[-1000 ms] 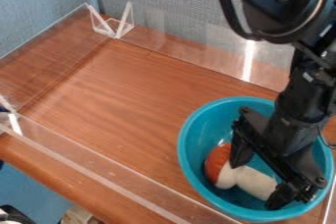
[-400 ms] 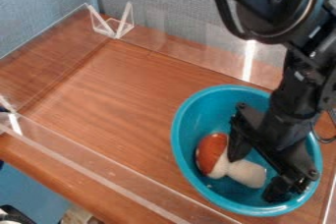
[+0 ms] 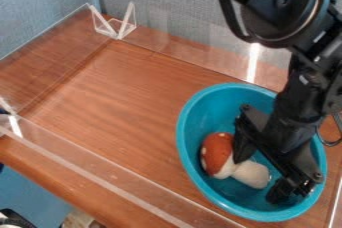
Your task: Remove the mushroom from inside the blue bowl and put it on the table
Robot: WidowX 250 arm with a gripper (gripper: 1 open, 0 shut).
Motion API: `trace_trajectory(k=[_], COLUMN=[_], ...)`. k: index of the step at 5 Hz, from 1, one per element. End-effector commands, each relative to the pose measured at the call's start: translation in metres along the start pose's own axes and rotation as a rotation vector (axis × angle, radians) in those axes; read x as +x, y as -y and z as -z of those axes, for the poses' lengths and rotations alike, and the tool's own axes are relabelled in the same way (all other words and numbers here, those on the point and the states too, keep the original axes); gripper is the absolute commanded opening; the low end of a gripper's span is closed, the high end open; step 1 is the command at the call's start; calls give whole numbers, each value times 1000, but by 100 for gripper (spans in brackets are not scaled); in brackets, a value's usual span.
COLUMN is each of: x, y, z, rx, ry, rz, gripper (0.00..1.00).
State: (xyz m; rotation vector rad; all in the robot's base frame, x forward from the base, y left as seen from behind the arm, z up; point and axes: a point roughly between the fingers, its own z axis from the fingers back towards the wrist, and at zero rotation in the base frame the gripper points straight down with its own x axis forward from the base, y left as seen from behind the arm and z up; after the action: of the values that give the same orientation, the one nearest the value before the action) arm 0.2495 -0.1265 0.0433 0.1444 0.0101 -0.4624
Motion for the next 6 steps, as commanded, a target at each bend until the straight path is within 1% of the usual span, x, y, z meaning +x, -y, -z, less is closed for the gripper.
trace_trajectory(k=[1,4,5,6], x=[3,11,12,11], y=[-8,-5,-6,-8], z=[1,6,9,6], rx=[8,18,19,19], ry=[14,35,31,31], rz=[-29,-35,-38,-41], gripper=[100,100,0,0])
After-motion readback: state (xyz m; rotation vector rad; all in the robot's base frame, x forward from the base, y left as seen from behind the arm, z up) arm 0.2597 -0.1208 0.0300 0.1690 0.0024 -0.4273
